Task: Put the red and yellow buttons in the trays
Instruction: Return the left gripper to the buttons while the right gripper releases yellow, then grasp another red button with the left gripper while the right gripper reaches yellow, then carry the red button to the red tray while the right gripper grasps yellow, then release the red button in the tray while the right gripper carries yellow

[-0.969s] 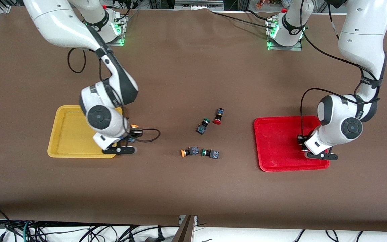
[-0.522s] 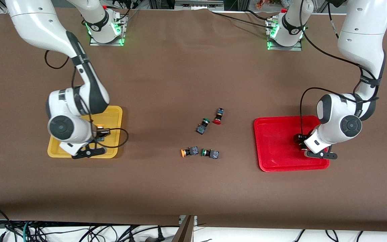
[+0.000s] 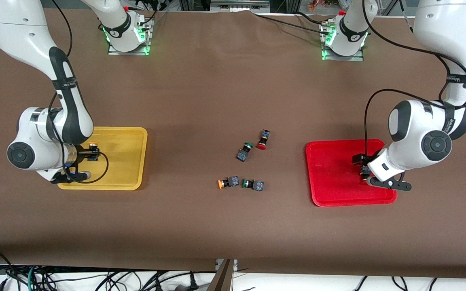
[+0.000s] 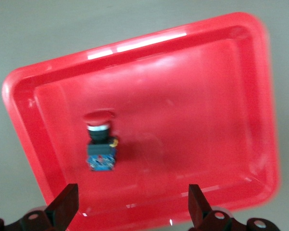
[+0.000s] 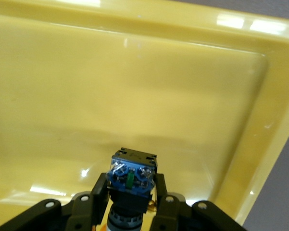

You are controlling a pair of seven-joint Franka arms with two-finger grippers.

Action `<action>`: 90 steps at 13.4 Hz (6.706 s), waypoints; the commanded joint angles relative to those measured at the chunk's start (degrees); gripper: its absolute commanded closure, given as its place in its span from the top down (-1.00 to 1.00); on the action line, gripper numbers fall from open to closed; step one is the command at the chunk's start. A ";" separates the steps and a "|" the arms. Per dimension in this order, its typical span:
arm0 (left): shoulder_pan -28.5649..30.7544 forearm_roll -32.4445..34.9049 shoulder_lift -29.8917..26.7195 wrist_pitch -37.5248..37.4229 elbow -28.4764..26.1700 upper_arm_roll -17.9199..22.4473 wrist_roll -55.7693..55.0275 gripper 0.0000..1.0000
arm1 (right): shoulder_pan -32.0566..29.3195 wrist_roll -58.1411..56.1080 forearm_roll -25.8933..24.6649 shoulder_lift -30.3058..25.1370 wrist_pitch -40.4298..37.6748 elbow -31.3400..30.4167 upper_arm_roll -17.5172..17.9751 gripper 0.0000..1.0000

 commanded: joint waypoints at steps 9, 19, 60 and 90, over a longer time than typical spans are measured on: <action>-8.73 0.56 2.42 -1.01 1.72 -14.79 -18.56 1.00 | 0.05 -0.91 1.00 -0.63 7.84 -4.41 -1.56 0.40; -18.86 1.00 7.44 17.97 -6.97 -14.78 -29.30 1.00 | 0.57 4.53 0.38 -2.56 3.53 -0.54 8.36 0.99; 4.08 14.53 12.62 9.71 5.06 -10.22 3.92 -1.00 | 25.09 90.67 0.21 30.48 20.58 42.26 15.93 0.99; 5.57 3.73 -21.73 -29.82 9.28 -8.82 -11.64 1.00 | 9.03 48.08 -0.94 5.28 -13.60 21.90 16.02 -1.00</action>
